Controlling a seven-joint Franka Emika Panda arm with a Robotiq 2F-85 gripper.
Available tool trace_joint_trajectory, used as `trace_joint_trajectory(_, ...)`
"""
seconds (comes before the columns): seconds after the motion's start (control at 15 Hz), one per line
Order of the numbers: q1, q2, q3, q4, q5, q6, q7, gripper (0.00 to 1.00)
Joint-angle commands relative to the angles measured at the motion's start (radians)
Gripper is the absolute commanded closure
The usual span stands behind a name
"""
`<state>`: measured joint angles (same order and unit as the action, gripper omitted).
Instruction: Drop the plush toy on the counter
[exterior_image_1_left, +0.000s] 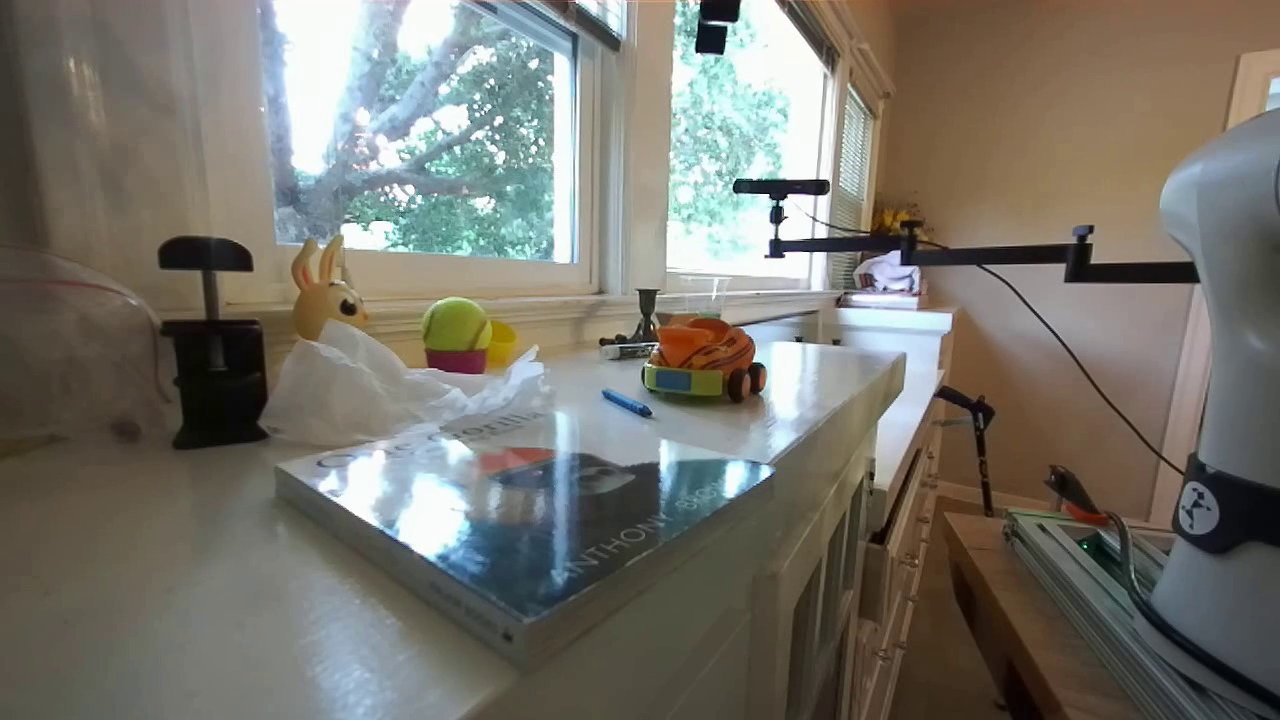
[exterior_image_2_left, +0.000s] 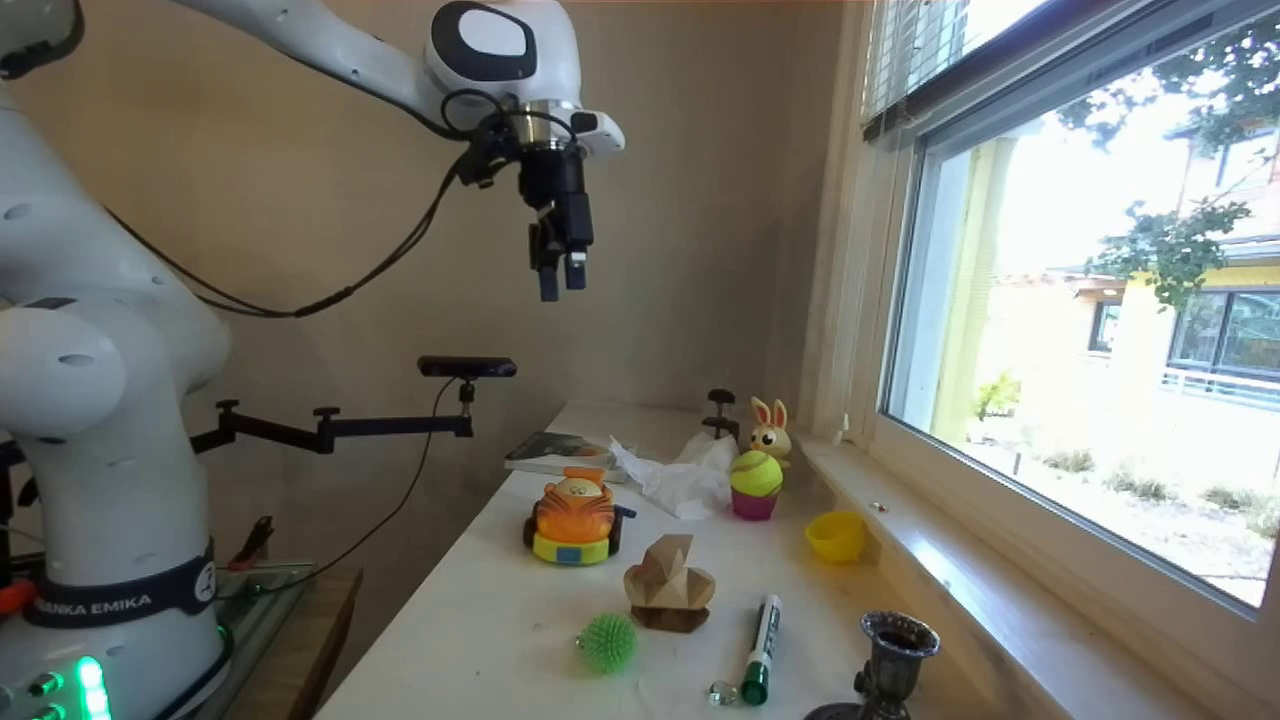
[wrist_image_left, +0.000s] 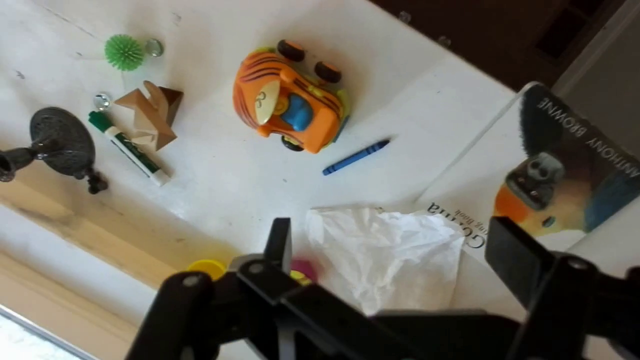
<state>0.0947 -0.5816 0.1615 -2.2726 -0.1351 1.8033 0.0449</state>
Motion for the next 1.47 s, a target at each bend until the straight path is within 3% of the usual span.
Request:
trace_joint_trajectory(0.0, -0.044, 0.056, -0.071, 0.036, -0.029, 0.099, -0.014, 0.00)
trace_joint_trajectory(0.33, -0.093, 0.181, -0.136, 0.122, -0.018, 0.213, -0.032, 0.00)
trace_joint_trajectory(0.4, -0.087, 0.112, -0.128, 0.057, -0.009, 0.203, -0.017, 0.00)
trace_joint_trajectory(0.8, -0.089, 0.130, -0.127, 0.066, -0.009, 0.205, -0.017, 0.00)
trace_joint_trajectory(1.0, -0.083, 0.150, -0.161, 0.056, 0.016, 0.252, -0.074, 0.00)
trace_joint_trajectory(1.4, -0.059, 0.215, -0.243, 0.004, 0.078, 0.467, -0.286, 0.00)
